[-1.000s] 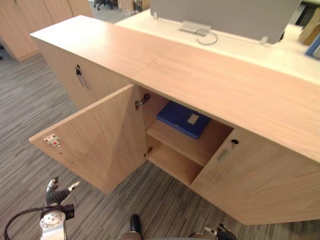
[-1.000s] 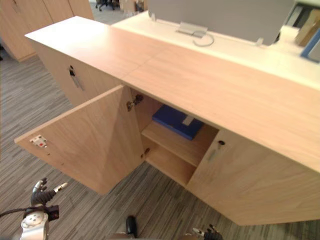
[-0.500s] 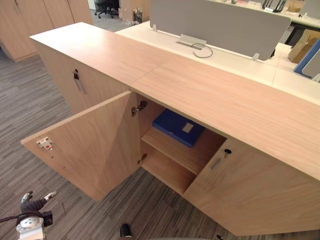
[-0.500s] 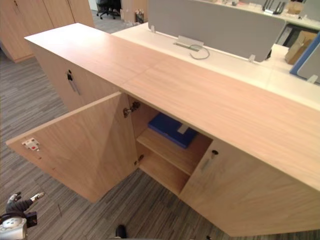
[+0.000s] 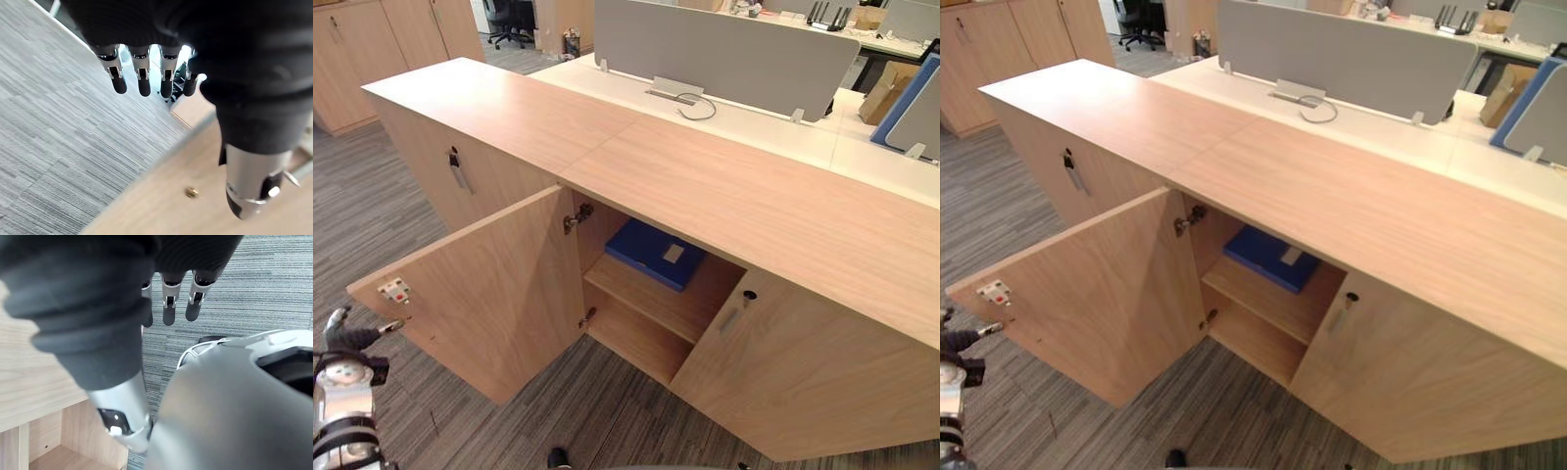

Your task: Walk over to the cabinet, pick up the folder, carry it to the office cabinet, place the folder inside the office cabinet, then close the office cabinet door

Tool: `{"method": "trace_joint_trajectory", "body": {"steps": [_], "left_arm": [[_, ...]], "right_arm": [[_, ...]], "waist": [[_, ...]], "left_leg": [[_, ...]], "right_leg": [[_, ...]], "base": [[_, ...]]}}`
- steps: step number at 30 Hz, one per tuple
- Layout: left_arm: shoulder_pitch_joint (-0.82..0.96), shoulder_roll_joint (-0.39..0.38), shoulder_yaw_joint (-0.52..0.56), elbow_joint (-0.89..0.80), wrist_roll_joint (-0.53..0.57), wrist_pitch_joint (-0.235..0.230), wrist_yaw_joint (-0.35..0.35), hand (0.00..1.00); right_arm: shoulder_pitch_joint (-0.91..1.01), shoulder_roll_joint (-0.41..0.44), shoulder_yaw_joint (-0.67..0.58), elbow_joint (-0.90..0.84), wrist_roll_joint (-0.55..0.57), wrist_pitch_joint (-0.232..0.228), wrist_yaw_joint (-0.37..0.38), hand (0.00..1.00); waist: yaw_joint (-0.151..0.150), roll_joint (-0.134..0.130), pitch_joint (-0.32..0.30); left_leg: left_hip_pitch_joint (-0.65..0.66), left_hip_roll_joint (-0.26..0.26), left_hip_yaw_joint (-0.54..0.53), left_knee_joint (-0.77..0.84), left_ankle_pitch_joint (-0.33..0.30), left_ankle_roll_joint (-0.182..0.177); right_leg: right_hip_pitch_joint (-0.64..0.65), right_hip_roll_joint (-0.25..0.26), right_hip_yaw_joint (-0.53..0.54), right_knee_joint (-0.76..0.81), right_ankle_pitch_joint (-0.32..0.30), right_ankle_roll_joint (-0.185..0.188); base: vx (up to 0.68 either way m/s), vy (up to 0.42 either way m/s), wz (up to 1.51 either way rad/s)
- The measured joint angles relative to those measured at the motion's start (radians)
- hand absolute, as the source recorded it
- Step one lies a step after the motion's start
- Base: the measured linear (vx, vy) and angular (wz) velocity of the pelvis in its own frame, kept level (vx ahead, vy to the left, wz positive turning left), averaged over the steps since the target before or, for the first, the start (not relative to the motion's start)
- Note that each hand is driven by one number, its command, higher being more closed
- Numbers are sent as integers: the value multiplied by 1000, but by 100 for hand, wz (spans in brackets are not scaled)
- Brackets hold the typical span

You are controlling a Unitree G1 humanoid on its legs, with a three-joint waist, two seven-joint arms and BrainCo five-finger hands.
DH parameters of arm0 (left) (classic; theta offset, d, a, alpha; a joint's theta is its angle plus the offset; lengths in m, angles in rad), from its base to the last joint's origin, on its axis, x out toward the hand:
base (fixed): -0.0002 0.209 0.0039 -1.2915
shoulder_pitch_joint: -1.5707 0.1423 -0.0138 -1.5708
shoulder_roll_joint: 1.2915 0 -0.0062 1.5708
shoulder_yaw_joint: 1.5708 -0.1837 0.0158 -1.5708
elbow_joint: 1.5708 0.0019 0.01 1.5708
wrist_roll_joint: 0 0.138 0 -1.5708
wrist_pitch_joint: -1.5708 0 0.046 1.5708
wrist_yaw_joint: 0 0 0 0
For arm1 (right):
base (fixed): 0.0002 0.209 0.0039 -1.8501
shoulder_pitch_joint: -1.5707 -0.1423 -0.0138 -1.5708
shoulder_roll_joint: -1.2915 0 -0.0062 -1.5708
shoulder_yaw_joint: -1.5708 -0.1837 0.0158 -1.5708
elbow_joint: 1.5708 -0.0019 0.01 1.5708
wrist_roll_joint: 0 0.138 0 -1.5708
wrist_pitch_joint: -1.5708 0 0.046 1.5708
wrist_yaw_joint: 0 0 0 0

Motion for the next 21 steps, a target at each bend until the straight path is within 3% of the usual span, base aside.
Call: {"method": "trace_joint_trajectory", "body": {"steps": [5, 12, 19, 21], "left_arm": [[3, -19, -74, 1, 37, 16, 31, 0], [150, -167, -191, -55, 44, 36, 58, 0], [372, -248, -519, -243, 141, 35, 11, 0], [394, -253, -632, -331, 152, 8, -32, 0]], "right_arm": [[13, -2, 5, 0, -7, -10, 2, 0], [3, -11, 35, 1, -49, -15, 0, 0], [-22, -29, 39, 10, -112, -11, -3, 0], [-28, -29, 40, 11, -124, -13, -6, 0]], "waist": [[10, -3, 2], [33, -3, 3], [32, 15, 2], [31, 16, 3]], "left_leg": [[0, -1, 4, 4, -1, -1], [-4, -11, 7, 0, -2, 1], [-22, -39, -18, -1, 1, 13], [-36, -42, -30, -1, 5, 23]], "right_leg": [[-2, -1, 4, 0, 0, 0], [-12, -14, 5, 15, -4, -5], [-16, -32, 8, 15, -6, 1], [-22, -30, 7, 13, -7, 1]], "base": [[1, -3, -1], [-4, 0, 1], [-28, 5, 15], [-29, -8, 14]]}}
